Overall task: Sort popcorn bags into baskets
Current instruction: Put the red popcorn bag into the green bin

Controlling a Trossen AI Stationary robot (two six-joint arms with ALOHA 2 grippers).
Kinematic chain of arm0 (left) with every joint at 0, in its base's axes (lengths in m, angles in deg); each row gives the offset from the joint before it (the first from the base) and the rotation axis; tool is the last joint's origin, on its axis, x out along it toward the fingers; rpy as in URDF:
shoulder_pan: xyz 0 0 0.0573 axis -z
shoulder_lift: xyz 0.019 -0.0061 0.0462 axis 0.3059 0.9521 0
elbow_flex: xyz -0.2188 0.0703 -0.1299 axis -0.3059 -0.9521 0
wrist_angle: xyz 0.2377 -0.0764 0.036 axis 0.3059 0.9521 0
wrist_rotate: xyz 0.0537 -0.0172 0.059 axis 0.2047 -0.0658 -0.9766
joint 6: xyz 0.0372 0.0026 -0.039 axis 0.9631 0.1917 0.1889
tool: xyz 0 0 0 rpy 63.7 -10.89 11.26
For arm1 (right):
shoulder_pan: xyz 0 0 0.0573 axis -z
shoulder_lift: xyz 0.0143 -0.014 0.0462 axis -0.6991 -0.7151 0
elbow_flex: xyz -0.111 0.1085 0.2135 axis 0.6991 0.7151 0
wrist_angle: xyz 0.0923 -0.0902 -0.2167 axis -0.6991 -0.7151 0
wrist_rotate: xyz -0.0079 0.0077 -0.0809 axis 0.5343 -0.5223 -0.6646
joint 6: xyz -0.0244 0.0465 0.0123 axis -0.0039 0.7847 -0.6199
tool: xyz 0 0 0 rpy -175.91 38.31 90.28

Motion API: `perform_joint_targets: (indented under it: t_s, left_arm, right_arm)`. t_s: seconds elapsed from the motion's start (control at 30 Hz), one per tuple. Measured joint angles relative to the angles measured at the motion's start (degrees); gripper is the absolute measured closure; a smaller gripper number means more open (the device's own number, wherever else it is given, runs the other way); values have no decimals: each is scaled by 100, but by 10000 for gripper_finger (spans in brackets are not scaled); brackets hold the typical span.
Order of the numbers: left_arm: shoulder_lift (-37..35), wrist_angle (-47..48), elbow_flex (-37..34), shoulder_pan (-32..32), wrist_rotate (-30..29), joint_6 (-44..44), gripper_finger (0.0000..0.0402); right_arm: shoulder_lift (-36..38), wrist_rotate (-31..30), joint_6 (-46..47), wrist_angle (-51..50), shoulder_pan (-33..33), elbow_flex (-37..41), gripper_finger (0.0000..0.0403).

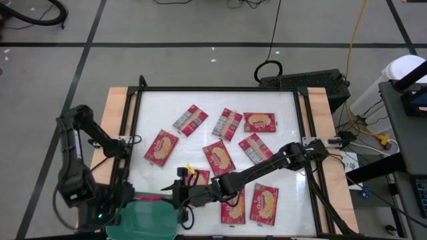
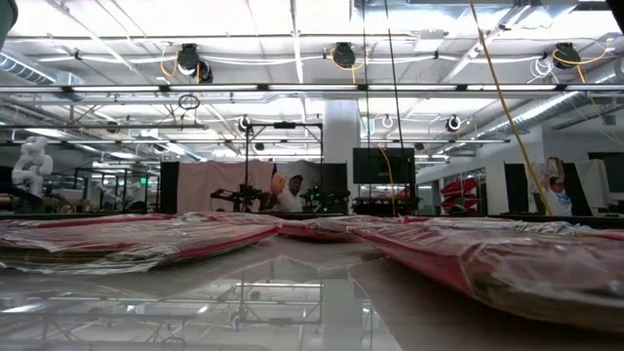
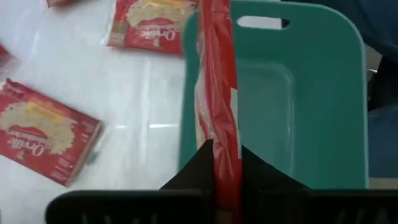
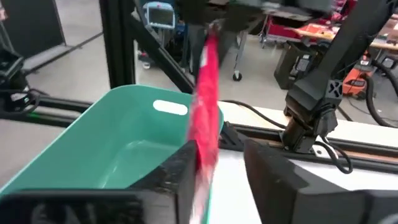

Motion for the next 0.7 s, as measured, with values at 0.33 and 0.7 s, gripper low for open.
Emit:
perform_joint_targets:
  t_s: [0.33, 0.7]
  left_arm:
    - [1042, -252, -2, 832, -888, -334, 367]
    - [1562, 214, -19, 811, -946, -538, 362]
  right_arm:
    - [75, -28, 54, -238, -34, 0, 228]
    - [297, -37, -62, -726, -81, 0, 227]
